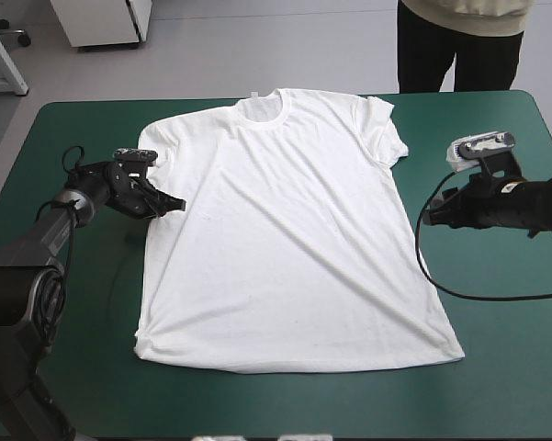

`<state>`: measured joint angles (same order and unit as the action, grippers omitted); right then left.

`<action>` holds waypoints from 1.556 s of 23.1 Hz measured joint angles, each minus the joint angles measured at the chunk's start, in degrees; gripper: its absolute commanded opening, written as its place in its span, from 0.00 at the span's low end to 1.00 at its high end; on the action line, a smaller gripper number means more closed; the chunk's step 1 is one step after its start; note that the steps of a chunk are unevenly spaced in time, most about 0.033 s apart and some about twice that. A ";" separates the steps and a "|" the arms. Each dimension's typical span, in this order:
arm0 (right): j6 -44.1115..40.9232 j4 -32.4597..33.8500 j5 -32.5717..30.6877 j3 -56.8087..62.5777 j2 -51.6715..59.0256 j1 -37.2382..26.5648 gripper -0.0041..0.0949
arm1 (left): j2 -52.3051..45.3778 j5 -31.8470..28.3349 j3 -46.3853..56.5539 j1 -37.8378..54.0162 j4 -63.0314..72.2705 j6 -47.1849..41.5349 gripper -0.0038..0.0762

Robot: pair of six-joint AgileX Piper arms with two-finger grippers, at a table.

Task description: Fold the cloth

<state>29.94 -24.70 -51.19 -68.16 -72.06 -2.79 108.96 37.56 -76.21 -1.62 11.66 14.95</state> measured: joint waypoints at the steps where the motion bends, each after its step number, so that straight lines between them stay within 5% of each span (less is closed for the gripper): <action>1: 0.04 0.08 0.61 -3.63 -1.82 0.00 0.52 | -0.09 0.61 -0.45 0.00 0.00 0.06 0.04; 5: -3.07 1.07 -4.83 -16.32 -13.17 1.56 0.52 | 0.31 3.08 -2.27 0.00 0.01 0.18 0.04; 13: -8.27 12.72 -4.86 -25.89 -31.13 8.66 0.52 | 0.76 6.00 -3.77 0.00 1.19 0.18 0.04; 27: -11.48 15.48 -3.84 -40.04 -50.14 10.50 0.52 | 0.76 6.39 -3.89 0.00 1.24 0.40 0.04; 32: -12.90 18.16 -9.69 -44.83 -55.46 10.55 0.52 | 0.76 6.52 -3.89 0.00 1.22 0.40 0.04; 36: -12.90 16.51 -12.20 -45.39 -55.72 10.57 0.42 | 0.76 6.52 -3.89 0.00 1.22 0.40 0.04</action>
<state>17.03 -8.19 -63.38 -113.55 -127.78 7.77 109.72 44.09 -80.10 -1.62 12.89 15.34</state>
